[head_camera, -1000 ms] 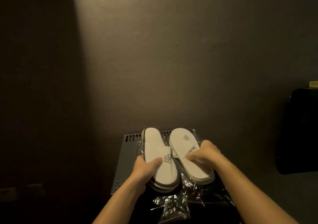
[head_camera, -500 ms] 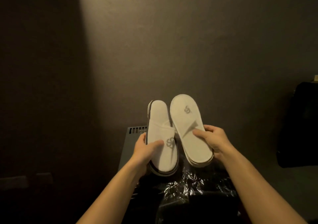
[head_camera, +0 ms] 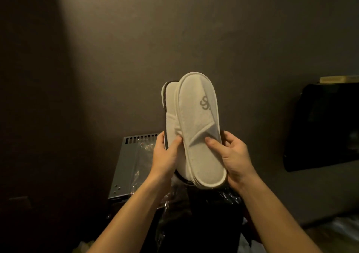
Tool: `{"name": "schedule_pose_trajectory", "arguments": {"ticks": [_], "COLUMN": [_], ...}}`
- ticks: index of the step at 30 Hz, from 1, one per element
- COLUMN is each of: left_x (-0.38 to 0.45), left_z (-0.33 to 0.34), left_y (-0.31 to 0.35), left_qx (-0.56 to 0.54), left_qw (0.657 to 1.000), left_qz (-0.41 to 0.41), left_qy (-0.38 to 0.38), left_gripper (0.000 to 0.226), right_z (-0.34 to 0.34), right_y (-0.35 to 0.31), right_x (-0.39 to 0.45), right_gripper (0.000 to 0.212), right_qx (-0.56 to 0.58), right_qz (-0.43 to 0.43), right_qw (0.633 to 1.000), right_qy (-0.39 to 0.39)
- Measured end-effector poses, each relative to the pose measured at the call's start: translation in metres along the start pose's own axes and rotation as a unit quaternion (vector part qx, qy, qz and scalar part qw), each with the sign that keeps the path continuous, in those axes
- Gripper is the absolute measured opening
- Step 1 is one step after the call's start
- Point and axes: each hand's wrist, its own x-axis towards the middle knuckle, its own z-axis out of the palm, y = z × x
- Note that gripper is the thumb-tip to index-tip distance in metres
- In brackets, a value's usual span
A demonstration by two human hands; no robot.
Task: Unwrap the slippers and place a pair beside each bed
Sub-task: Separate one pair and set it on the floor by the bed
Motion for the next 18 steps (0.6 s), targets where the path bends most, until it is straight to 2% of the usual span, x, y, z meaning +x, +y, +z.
{"name": "schedule_pose_trajectory", "arguments": {"ticks": [7, 12, 18], "left_x": [-0.052, -0.128, -0.237], "left_z": [0.008, -0.017, -0.050], "left_y": [0.015, 0.019, 0.000], "left_qx": [-0.054, -0.104, -0.078], "left_qw": [0.994, 0.974, 0.942], "left_qz": [-0.018, -0.031, -0.062], "left_qy": [-0.090, -0.200, -0.319], "left_gripper": [0.034, 0.057, 0.056], "right_z": [0.006, 0.013, 0.011], "right_y": [-0.010, -0.003, 0.017], "right_x": [-0.069, -0.163, -0.306], "right_gripper": [0.043, 0.049, 0.044], "right_qx": [-0.065, -0.090, -0.114], "right_qz": [-0.094, -0.160, -0.150], "right_qw": [0.988, 0.959, 0.925], "right_qy": [0.102, 0.217, 0.329]}}
